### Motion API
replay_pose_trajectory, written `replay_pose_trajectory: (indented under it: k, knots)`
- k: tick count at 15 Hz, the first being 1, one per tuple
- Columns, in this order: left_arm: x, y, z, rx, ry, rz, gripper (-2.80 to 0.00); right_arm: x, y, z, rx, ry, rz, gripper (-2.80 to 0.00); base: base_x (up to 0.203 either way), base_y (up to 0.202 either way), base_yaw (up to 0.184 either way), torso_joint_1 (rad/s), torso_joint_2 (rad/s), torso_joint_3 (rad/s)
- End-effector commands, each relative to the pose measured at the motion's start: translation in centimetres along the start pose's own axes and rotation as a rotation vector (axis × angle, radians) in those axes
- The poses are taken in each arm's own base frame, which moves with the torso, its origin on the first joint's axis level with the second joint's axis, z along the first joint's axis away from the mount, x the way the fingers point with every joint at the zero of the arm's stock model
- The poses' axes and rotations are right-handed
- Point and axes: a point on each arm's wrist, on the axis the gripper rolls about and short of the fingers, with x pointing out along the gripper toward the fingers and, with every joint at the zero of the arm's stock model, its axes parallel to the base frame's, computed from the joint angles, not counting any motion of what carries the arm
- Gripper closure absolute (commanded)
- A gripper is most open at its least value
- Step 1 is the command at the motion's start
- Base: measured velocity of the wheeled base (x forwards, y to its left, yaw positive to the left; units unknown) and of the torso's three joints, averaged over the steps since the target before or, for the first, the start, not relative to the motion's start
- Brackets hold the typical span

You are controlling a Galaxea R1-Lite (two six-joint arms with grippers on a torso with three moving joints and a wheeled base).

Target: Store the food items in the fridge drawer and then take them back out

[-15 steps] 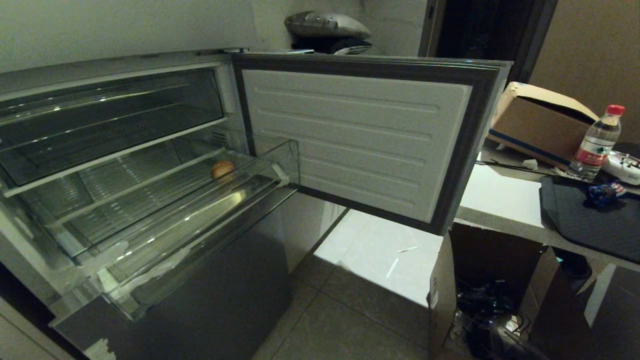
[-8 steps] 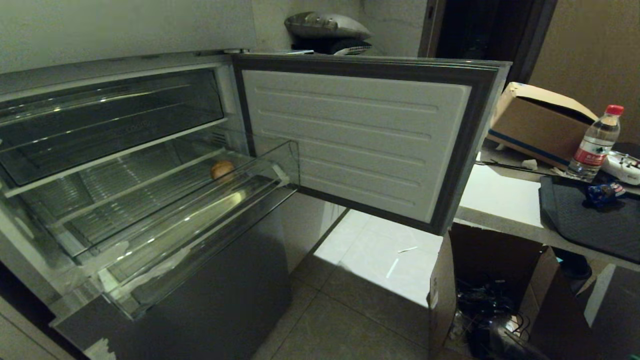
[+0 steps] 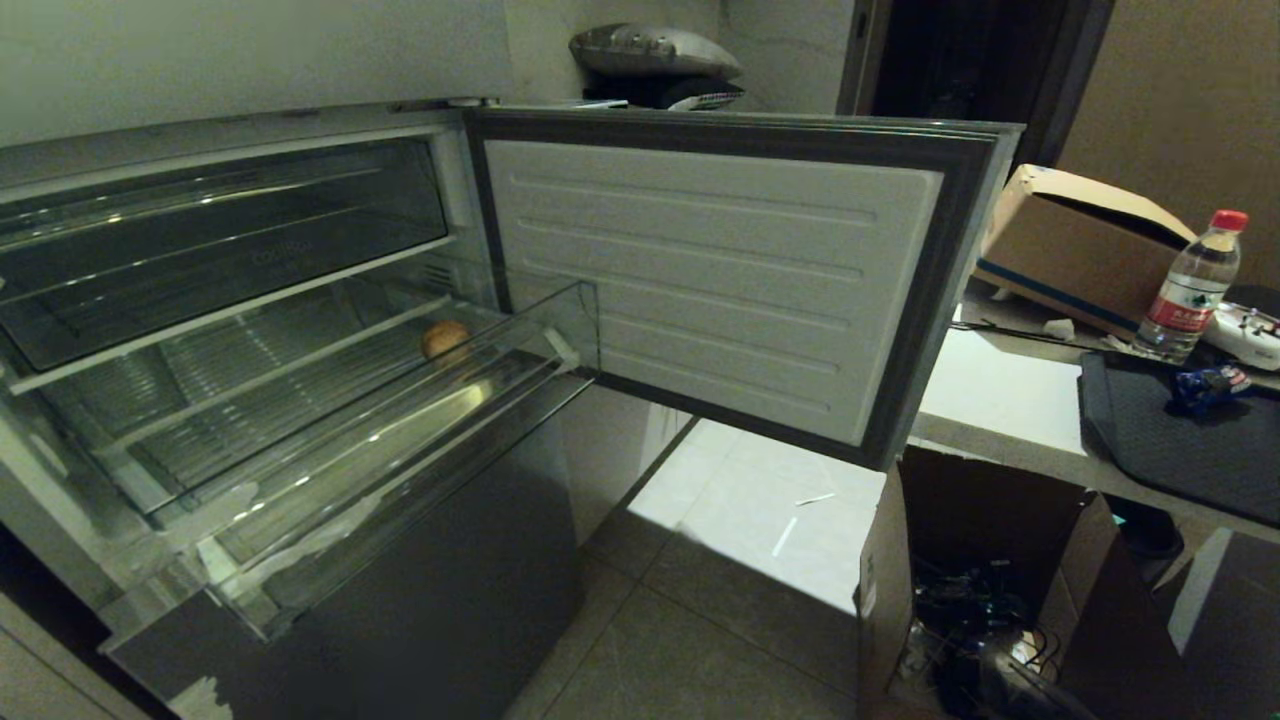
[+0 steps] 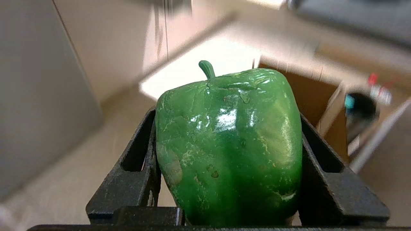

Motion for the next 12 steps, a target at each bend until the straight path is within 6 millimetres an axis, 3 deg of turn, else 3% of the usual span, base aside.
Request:
replay_pose_trajectory:
  k: [1, 12]
  knots:
    - [0.01, 0.00, 0.01, 0.000, 0.001, 0.000, 0.00, -0.92, 0.06, -1.15, 0.009, -0.116, -0.017, 0.00, 0.000, 0.000, 0.000, 0.000, 0.00, 0.000]
    - [0.01, 0.00, 0.01, 0.000, 0.001, 0.000, 0.00, -0.87, 0.00, -1.11, 0.067, -0.111, -0.037, 0.00, 0.000, 0.000, 0.006, 0.000, 0.00, 0.000]
